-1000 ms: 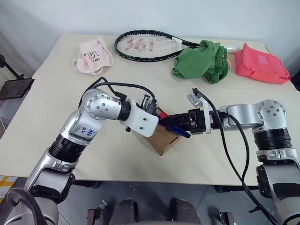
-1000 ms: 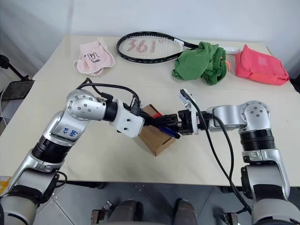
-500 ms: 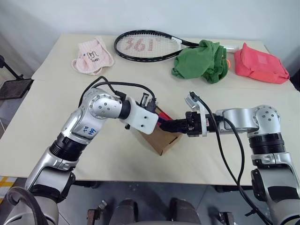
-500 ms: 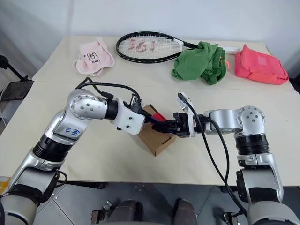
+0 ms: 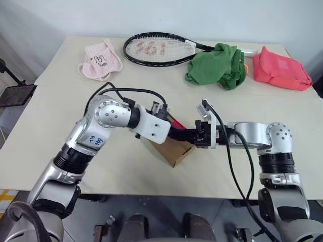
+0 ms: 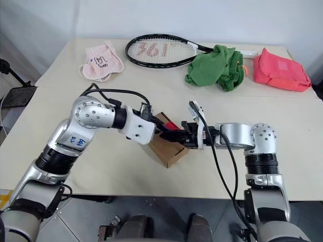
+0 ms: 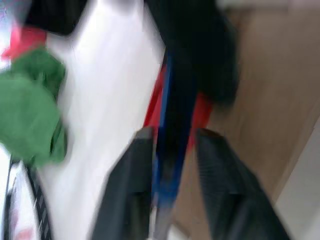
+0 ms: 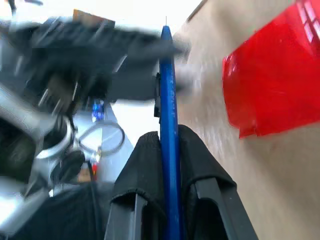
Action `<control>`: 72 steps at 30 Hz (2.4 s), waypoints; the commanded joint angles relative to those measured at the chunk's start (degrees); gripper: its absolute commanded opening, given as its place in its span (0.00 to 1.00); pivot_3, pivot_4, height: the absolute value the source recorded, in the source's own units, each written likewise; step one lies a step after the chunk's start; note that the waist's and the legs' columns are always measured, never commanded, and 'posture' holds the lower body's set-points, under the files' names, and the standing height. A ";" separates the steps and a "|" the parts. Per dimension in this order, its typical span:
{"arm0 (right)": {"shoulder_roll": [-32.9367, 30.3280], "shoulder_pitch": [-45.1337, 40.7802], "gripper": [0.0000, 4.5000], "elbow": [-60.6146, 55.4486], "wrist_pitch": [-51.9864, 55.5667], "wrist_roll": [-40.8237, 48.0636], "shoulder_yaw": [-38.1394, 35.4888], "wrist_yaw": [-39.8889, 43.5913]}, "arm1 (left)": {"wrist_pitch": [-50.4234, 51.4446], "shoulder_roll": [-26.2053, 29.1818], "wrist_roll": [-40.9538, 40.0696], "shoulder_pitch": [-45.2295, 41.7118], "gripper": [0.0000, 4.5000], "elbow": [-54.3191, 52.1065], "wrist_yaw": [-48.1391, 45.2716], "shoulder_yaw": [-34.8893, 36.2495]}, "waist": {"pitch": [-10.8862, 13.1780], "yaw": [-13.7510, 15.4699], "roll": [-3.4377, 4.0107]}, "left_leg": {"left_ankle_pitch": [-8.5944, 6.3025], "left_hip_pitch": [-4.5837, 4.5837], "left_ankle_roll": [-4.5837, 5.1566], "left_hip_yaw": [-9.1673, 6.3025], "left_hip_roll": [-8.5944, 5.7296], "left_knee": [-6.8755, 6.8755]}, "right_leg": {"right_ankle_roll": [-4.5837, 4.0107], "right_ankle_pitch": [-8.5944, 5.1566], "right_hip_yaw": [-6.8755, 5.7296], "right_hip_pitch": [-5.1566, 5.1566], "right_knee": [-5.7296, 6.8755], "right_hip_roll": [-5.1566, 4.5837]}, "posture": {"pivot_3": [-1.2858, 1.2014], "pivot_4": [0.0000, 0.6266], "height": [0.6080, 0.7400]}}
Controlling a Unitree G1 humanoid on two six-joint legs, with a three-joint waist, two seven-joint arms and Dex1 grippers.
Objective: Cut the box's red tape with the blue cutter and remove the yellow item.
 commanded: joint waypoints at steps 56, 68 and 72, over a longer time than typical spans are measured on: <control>-41.32 -7.76 0.02 -33.90 -17.57 1.04 22.07 2.31 | 32.21 -3.30 -21.98 6.60 0.00 5.28 11.75 8.17 | 0.11 0.23 -0.30 | 0.02 0.03 0.02 0.03 0.00 0.13 | -0.07 0.10 0.06 0.11 -0.18 -0.01 | 0.52 0.24 1.00; -33.33 -14.49 0.02 -25.29 -13.90 1.04 27.84 -7.10 | 35.40 -2.79 -20.98 8.71 0.00 1.62 12.66 6.82 | 0.11 0.30 -0.29 | 0.02 0.02 0.02 0.02 0.00 0.12 | -0.07 0.10 0.04 0.06 -0.11 -0.01 | 0.52 0.24 1.00; -32.66 -14.29 0.02 -24.24 -12.66 0.59 28.17 -8.29 | 38.33 -2.32 -20.40 9.41 0.00 0.80 13.56 6.08 | 0.11 0.22 -0.29 | 0.02 0.02 0.02 0.03 0.01 0.11 | -0.07 0.10 0.05 0.06 -0.11 -0.01 | 0.52 0.24 1.00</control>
